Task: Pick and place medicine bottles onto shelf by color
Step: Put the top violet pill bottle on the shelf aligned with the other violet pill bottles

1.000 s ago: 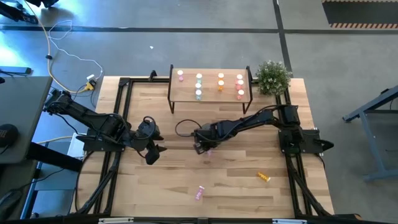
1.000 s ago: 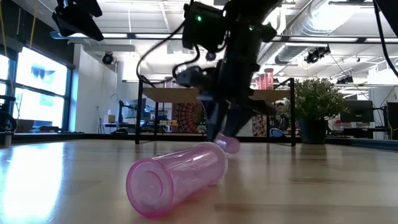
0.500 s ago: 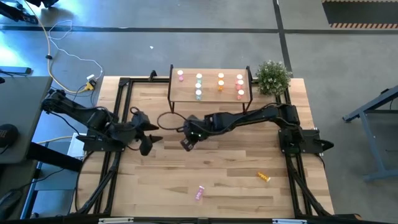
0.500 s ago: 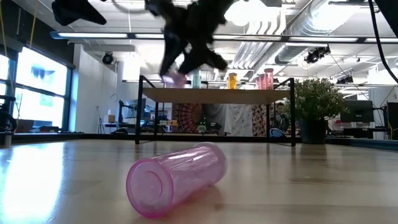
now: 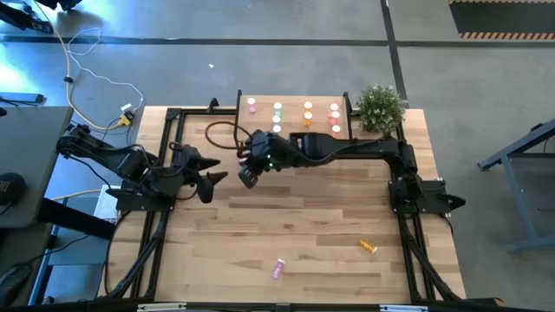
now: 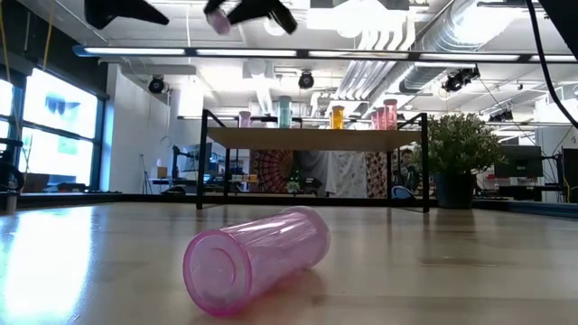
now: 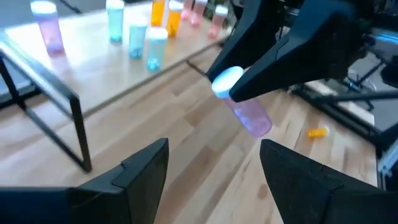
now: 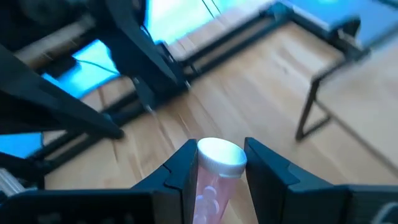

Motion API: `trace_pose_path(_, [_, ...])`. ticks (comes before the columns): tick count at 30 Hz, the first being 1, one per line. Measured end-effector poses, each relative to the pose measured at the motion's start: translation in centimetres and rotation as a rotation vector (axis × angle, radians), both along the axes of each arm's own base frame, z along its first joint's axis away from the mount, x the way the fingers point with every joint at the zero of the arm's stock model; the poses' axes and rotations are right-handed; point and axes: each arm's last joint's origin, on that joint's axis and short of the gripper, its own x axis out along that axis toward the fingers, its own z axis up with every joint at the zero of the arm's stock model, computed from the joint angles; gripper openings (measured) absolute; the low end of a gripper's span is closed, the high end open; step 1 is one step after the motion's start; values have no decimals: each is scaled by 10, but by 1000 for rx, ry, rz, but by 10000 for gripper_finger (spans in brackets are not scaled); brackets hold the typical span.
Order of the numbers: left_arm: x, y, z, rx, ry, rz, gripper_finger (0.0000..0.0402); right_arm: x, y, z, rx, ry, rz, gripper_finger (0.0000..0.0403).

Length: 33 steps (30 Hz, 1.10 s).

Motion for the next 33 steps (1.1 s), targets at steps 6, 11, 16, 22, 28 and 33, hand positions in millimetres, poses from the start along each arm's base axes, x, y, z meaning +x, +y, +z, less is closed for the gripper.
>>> trace_pose_path(6, [7,-1,3,28,-50,31,245,-1,0,32,-71,-115,47,99])
trace_pose_path(11, [12,-1,10,54,-119,59,245,-3,0,51,-161,-175,97,99])
trace_pose_path(16, [19,0,24,66,-242,35,245,-3,-1,57,-225,-197,155,99])
trace_pose_path(22, [21,7,29,61,-289,86,245,-2,-3,62,-258,-237,167,99])
trace_pose_path(28, [22,15,29,37,-310,122,245,-2,-6,66,-256,-266,153,99])
trace_pose_path(33, [26,20,33,30,-341,101,242,-1,-6,69,-248,-307,157,99])
